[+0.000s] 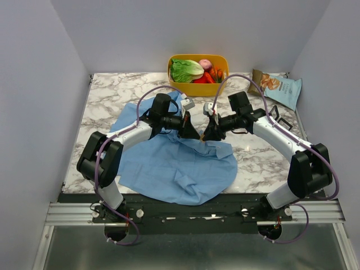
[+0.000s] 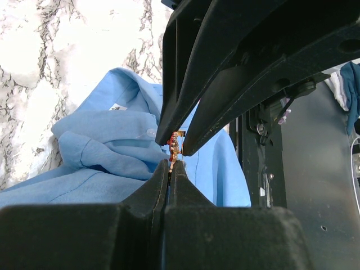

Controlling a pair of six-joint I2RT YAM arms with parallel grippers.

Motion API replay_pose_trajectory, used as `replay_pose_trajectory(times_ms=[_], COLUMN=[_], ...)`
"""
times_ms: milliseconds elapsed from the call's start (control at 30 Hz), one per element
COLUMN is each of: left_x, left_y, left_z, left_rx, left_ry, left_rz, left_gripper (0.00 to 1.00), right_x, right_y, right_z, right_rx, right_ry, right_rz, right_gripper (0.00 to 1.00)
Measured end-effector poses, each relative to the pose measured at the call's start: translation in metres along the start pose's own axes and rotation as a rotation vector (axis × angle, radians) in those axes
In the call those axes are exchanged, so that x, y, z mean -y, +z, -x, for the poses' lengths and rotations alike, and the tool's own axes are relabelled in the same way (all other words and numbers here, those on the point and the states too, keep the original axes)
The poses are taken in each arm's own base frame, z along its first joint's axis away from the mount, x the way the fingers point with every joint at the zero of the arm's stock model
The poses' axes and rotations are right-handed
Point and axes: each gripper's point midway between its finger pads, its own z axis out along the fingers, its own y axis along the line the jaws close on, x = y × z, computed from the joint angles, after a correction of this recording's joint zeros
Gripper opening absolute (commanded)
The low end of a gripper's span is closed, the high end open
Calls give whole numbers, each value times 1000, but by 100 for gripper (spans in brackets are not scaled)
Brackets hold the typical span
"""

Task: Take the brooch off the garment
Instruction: Remove the brooch from the clothes.

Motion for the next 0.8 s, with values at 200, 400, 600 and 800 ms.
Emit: replay_pose_trajectory(times_ms=[200,400,600,800], left_x=[0,0,0,0], left_y=[0,0,0,0], left_z=[0,0,0,0], left_rx=[0,0,0,0], left_ry=[0,0,1,0], left_rz=[0,0,-1,-1], left_gripper=[0,0,0,0], right_x=[0,1,1,0], right_y=[0,0,0,0], right_z=[0,0,0,1], right_rx=[0,-2,-3,-1], right_ry=[0,3,10,10], right_rz=[0,-4,-5,-3], right_gripper=[28,33,47,62])
